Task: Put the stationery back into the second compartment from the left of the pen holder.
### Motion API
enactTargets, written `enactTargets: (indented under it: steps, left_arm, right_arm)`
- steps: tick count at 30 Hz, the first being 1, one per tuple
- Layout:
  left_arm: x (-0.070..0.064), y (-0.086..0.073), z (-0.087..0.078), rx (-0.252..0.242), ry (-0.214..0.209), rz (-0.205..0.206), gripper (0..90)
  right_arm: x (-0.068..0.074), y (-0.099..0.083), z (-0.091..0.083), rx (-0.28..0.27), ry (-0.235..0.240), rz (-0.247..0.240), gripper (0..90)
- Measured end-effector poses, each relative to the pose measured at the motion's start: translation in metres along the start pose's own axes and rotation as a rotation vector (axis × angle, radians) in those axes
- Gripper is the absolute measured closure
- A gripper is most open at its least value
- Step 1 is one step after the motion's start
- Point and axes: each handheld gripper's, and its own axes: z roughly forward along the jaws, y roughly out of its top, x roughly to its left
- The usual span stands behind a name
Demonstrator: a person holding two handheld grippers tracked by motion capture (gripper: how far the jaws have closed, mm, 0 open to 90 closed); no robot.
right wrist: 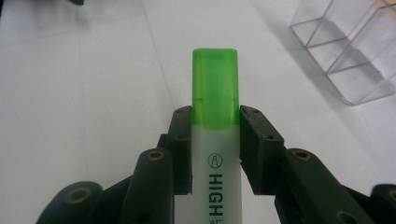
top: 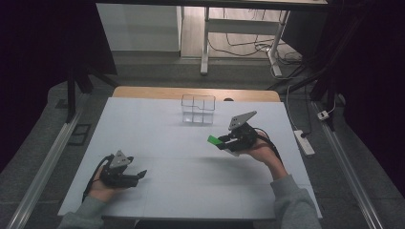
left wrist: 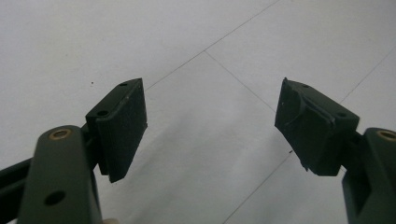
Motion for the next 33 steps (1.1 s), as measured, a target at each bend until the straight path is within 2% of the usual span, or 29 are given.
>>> enactTargets:
  steps: [6, 13, 17, 22, 26, 33]
  left_arm:
    - [0.000, 0.000, 0.000, 0.001, 0.000, 0.002, 24.9]
    - [0.001, 0.000, 0.000, -0.004, -0.005, 0.000, 24.8]
    - [0.001, 0.000, 0.001, -0.003, -0.008, -0.002, 24.8]
    - [0.002, 0.000, 0.002, -0.004, -0.016, -0.001, 24.8]
    - [0.002, 0.000, 0.002, -0.007, -0.021, -0.002, 24.8]
    - [0.002, 0.000, 0.001, -0.013, -0.023, -0.004, 24.8]
  right_arm:
    - [-0.001, 0.003, -0.001, -0.052, -0.042, 0.058, 66.6]
    - [-0.002, 0.005, -0.003, -0.092, -0.075, 0.087, 66.6]
    - [-0.003, 0.004, -0.005, -0.120, -0.078, 0.116, 66.6]
    - [-0.004, 0.003, -0.005, -0.136, -0.090, 0.130, 66.6]
    - [-0.004, 0.005, -0.006, -0.174, -0.109, 0.149, 66.6]
    - [-0.002, 0.015, -0.011, -0.245, -0.159, 0.154, 66.6]
